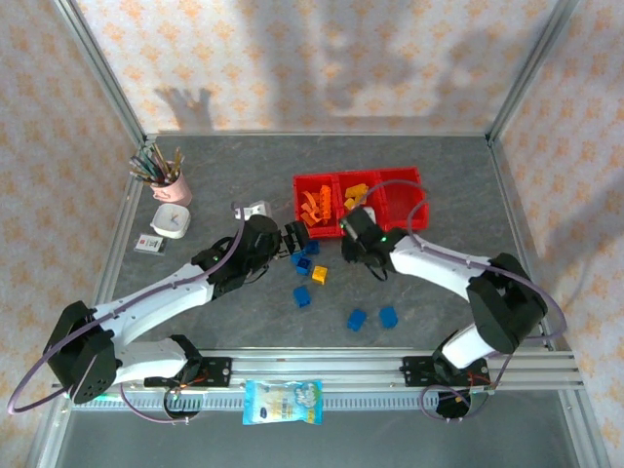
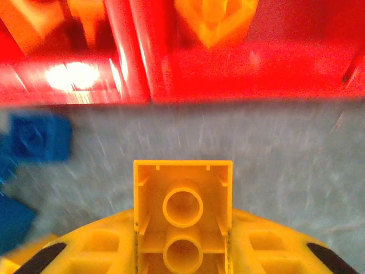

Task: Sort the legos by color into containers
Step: Place the lego in the container.

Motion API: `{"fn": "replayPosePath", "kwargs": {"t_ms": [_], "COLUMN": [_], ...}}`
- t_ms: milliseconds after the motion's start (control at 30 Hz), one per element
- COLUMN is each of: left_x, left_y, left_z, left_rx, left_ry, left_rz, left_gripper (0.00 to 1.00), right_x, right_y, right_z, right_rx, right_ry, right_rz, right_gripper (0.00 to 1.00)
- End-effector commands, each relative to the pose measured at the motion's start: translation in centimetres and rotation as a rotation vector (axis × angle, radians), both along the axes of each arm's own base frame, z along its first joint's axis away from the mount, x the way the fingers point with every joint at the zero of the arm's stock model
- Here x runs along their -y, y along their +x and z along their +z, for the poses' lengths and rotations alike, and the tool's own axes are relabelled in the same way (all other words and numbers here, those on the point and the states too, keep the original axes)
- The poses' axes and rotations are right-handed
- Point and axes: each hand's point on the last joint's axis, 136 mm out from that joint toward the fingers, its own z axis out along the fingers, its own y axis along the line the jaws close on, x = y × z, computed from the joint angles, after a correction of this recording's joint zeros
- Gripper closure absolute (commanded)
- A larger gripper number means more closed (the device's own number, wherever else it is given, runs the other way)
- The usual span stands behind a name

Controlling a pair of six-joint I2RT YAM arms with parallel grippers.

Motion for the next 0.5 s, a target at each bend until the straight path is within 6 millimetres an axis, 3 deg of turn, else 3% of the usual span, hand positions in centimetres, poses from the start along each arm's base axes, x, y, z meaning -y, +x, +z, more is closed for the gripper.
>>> {"fn": "replayPosePath", "kwargs": {"t_ms": [0, 167, 333, 467], "left_x": [-0.3, -0.7, -1.0, -1.0], "left_y": [1.2, 2.5, 3.4, 3.9], "left_z": [1.3, 2.0, 2.7, 3.2], "left_rx": [0.033, 0.046, 0.059, 0.07], "left_ry": [0.032, 0.05, 0.062, 0.068], "left_rz": [0.0, 0.007, 0.011, 0.01], "left_gripper": [0.01, 0.01, 0.01, 0.01], "right_x": [1.9, 2.2, 3.0, 3.3], "right_y": [3.5, 9.0, 14.0, 16.5], "right_z": [3.4, 4.5, 3.6, 3.3], "right_rx": [0.085, 0.131, 0.127, 0.128], "right_ry": [-0.019, -0.023, -0.033, -0.039], "right_rz": [-0.063, -0.099, -0.147, -0.165], "right_gripper": [0.68, 0.68, 0.67, 0.56]}}
